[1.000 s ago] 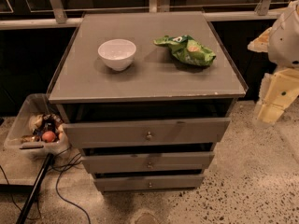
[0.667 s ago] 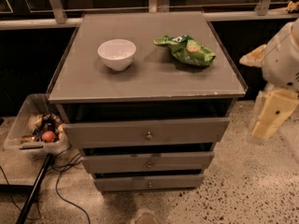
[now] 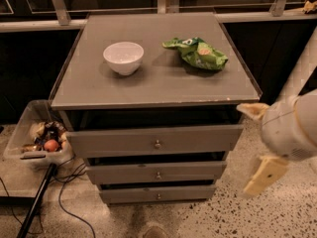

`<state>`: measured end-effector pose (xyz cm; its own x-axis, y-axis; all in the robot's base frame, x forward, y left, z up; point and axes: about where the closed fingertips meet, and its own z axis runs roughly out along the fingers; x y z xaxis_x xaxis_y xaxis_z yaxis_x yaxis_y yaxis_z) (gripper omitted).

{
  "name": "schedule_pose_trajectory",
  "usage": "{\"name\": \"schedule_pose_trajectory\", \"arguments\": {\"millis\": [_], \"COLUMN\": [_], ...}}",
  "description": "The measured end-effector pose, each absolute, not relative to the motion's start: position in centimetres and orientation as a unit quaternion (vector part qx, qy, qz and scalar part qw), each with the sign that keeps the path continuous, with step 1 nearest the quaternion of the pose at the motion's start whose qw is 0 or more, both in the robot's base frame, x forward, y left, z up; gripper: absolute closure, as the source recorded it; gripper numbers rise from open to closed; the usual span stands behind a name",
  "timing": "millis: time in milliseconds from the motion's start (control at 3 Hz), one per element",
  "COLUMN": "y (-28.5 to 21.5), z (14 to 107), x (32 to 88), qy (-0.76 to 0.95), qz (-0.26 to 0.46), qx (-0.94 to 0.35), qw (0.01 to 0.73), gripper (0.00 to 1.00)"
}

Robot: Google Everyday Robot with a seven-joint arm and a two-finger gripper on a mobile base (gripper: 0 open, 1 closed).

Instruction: Open middle drawer

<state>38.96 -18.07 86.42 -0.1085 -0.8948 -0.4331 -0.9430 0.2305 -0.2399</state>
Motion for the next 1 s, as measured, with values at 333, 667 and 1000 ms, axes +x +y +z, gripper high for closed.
{"name": "schedule_pose_trajectory", "arguments": {"millis": [333, 667, 1000], "y": [-16.0, -16.0, -14.5], "z": [79.7, 79.7, 78.6], "x": [38.4, 38.4, 38.0], "qy": [0.748, 0.748, 0.739], "qz": [0.062, 0.062, 0.069], "qx": [-0.611, -0.611, -0.625], "qw": [0.251, 0.251, 0.24], "gripper": [0.0, 0.0, 0.0]}}
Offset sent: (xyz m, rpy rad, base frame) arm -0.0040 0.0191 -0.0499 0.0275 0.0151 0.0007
